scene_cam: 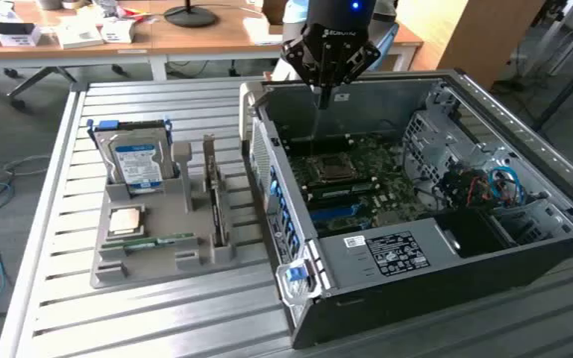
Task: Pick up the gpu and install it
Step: 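Reach for the gpu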
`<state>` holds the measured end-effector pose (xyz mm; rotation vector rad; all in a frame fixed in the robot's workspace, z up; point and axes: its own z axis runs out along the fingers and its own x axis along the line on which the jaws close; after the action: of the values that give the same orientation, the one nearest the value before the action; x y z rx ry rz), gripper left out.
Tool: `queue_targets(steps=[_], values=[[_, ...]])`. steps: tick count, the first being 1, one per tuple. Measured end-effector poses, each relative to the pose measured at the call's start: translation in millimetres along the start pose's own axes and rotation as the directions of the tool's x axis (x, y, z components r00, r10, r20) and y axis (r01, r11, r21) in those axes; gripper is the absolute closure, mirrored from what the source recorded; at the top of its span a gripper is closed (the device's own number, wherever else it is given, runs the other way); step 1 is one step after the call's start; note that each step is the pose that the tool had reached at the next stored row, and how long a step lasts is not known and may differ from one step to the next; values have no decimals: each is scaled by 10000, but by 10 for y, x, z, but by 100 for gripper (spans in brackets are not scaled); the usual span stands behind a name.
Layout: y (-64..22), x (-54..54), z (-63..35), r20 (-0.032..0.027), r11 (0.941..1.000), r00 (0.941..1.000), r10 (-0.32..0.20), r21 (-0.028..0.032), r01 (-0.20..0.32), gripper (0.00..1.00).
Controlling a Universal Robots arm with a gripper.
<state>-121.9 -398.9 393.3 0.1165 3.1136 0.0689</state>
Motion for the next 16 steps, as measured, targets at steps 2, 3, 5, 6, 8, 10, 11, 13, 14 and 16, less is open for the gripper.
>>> queue_targets(steps=[2, 3, 5, 6, 8, 10, 11, 13, 14, 16], values=[[0, 0, 0, 0, 10000, 10000, 0, 0, 0, 89], [0, 0, 0, 0, 10000, 10000, 0, 0, 0, 89], [0, 0, 0, 0, 10000, 10000, 0, 0, 0, 89], [0, 0, 0, 0, 10000, 10000, 0, 0, 0, 89], [0, 0, 0, 0, 10000, 10000, 0, 0, 0, 89], [0, 0, 0, -1, 10000, 10000, 0, 0, 0, 89], [0, 0, 0, 0, 10000, 10000, 0, 0, 0, 89], [0, 1, 0, 0, 10000, 10000, 0, 0, 0, 89], [0, 11, 1, 1, 10000, 10000, 3, -1, -3, 89], [-1, 40, 0, 0, 10000, 10000, 1, 0, -1, 89]])
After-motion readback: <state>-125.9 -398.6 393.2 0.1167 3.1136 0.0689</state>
